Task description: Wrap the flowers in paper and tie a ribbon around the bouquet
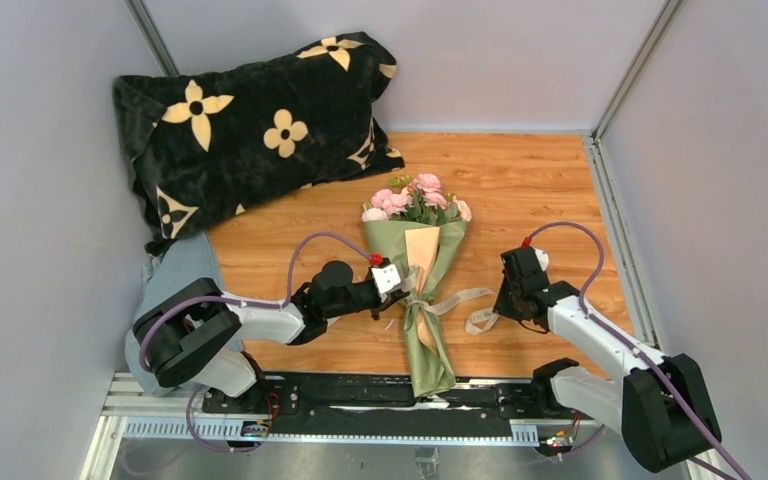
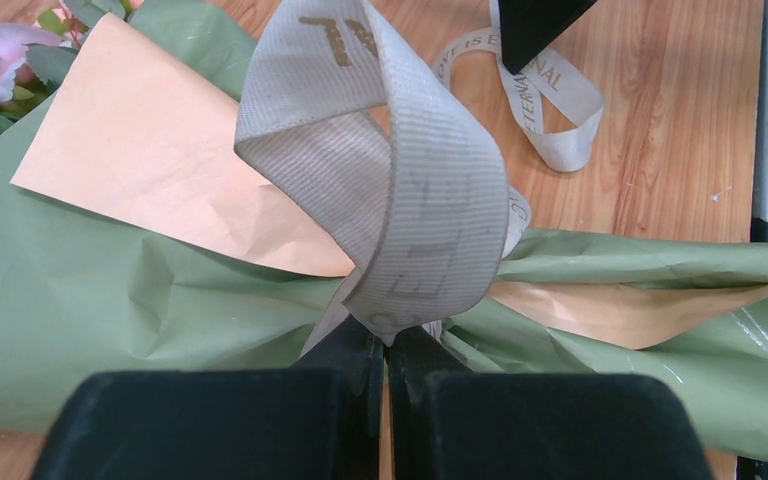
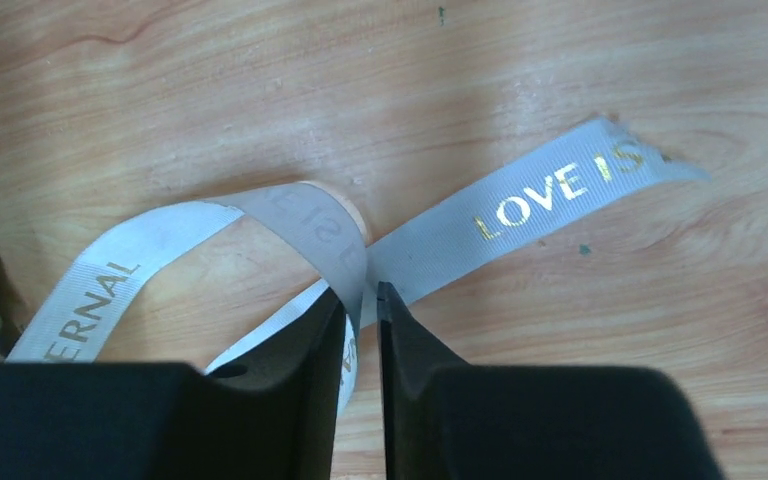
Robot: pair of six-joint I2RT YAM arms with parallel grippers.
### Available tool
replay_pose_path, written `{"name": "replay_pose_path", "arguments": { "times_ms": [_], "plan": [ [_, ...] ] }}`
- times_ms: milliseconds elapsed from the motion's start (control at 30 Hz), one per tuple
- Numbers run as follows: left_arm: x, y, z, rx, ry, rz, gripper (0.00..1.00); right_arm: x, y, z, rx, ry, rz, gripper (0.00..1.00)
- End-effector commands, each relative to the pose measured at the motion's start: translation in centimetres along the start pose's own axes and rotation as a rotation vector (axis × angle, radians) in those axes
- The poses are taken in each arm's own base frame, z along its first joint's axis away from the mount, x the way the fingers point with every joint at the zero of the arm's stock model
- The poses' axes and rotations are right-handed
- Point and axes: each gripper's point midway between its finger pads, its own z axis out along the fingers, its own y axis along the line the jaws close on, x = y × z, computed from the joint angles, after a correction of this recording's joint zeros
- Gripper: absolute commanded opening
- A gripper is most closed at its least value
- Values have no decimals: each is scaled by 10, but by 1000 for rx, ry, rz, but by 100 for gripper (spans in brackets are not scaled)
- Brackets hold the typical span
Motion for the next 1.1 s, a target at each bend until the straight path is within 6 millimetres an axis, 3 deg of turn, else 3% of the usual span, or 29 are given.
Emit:
{"name": "replay_pose_path", "arguments": {
  "times_ms": [0, 100, 167, 233, 267, 300, 400, 500, 600, 667, 800, 933, 1000, 1067],
  "plan": [
    [-5, 0, -4, 2, -22, 27, 0, 4, -5, 9, 10, 10, 19, 19],
    [-6, 0, -5, 6, -24, 37, 0, -8, -5, 5, 4, -3, -15, 0],
    [-5, -2, -6, 12, -25, 50, 0, -36, 4, -11, -22, -70, -64, 0],
    [-4, -2, -7, 20, -24, 76, 0, -81, 33, -42, -123, -179, -167, 0],
    [-2, -3, -7, 25, -22, 84, 0, -90, 47, -52, -173, -206, -212, 0],
    [-2, -4, -8, 31, -22, 105, 0, -109, 76, -74, -268, -252, -301, 0],
    [2, -6, -9, 50, -18, 153, 0, -108, 156, -116, -486, -249, -587, 0],
    [4, -9, -10, 63, -16, 188, 0, -93, 231, -156, -707, -236, -797, 0],
    [6, -11, -12, 69, -13, 206, 0, -77, 291, -184, -885, -243, -892, 0],
    [6, -11, -13, 69, -13, 206, 0, -68, 319, -195, -991, -235, -910, 0],
    [8, -14, -15, 77, -12, 203, 0, -53, 350, -186, -1057, -190, -920, 0],
    [7, -15, -14, 78, -13, 199, 0, -36, 364, -166, -1064, -115, -928, 0],
    [7, -16, -14, 84, -14, 202, 0, -33, 363, -151, -1018, -80, -938, 11],
    [8, -16, -14, 84, -12, 201, 0, -37, 357, -146, -971, -71, -956, 30]
  ]
}}
